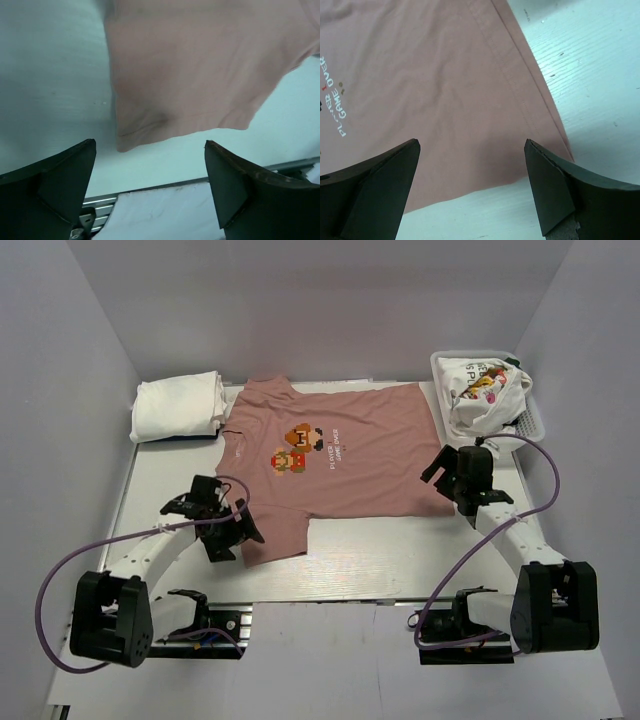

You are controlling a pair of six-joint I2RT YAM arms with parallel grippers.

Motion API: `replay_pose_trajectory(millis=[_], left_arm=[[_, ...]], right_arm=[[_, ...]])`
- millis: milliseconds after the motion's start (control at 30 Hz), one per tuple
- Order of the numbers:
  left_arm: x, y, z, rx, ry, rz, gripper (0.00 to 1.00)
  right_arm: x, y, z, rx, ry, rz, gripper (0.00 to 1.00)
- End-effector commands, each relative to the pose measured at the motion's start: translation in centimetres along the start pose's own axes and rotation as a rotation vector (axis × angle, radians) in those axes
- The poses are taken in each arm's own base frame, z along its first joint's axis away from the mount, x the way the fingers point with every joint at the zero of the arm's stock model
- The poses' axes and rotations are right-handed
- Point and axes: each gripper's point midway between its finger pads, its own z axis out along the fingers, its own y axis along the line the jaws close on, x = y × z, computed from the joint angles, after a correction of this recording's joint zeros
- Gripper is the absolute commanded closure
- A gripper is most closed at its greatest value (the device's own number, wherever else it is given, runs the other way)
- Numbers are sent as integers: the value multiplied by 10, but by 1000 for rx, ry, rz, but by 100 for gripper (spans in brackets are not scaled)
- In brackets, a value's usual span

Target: Fold and stack the t-shirts

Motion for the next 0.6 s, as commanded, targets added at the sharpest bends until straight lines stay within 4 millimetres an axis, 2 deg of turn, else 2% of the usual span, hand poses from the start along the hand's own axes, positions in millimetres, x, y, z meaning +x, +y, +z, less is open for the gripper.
replay_pose_trajectory(millis=[0, 100, 200, 233, 300, 400, 433, 500, 533, 567], left_arm=[[21, -6, 17, 67, 85, -69, 4], [31, -5, 27, 80, 118, -83, 7], [30, 12, 27, -17, 99, -94, 13], [27, 14, 27, -37, 72, -95, 24], [27, 15, 31, -28, 60, -92, 33], [27, 21, 36, -52, 58, -106, 51], [26, 20, 38, -51, 57, -106, 65], [25, 21, 40, -54, 60, -107, 79], [25, 21, 40, -54, 60, -107, 95], [25, 18, 40, -40, 60, -105, 100]], right_arm=[[-19, -2, -4, 17, -75, 34, 10], [-21, -11, -5, 66, -83, 35, 10], [-24, -18, -10, 99, -105, 39, 10], [-25, -19, -10, 99, -106, 42, 10], [-25, -19, -11, 96, -109, 44, 10], [-23, -22, -13, 106, -103, 43, 10], [-22, -23, -14, 111, -101, 42, 10], [-16, -26, -13, 117, -83, 35, 10], [-13, -28, -14, 119, -73, 42, 10], [-7, -33, -12, 137, -56, 39, 10]])
